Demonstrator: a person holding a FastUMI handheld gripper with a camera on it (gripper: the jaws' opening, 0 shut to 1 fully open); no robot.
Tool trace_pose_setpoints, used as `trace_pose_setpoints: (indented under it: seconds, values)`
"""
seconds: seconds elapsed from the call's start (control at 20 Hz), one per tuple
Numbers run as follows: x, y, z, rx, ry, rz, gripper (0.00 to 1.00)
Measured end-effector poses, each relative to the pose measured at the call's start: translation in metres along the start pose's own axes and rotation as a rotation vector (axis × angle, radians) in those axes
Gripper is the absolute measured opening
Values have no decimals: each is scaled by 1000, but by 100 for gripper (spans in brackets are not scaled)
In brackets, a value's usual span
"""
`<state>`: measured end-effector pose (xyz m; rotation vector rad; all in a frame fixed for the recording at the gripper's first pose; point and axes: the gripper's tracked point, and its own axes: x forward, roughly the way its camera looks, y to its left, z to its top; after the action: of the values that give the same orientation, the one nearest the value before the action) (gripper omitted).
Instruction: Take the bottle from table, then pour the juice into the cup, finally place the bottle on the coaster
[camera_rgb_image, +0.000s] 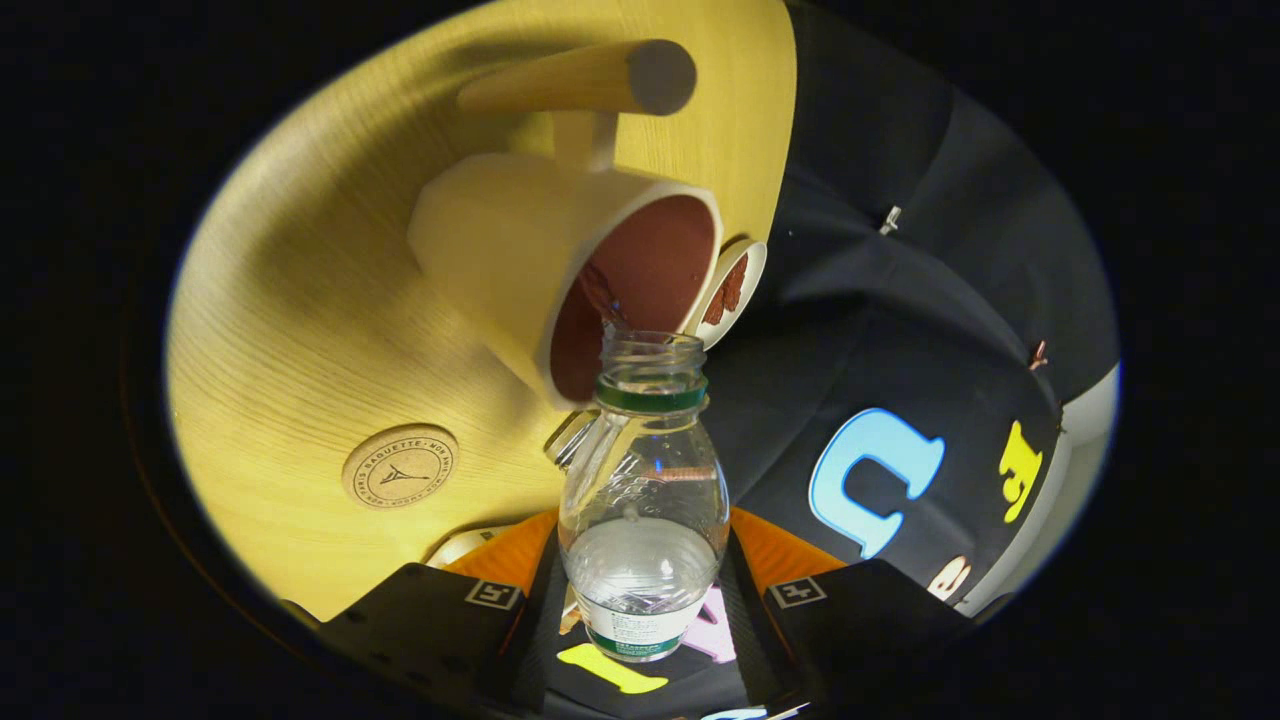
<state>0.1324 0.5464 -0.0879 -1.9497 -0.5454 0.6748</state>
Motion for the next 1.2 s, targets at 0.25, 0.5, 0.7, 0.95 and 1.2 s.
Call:
trace_pose_setpoints:
  seconds: [0.25,0.5,0.7,0.95,1.2]
  values:
    - [1,-10,1,-46,-17,-15,74]
    - [2,-18,1,-115,-33,-19,74]
    - [1,-22,2,-169,-50,-23,74]
    - [2,-24,3,-209,-56,-18,74]
    - [0,-23,5,-214,-54,-10,74]
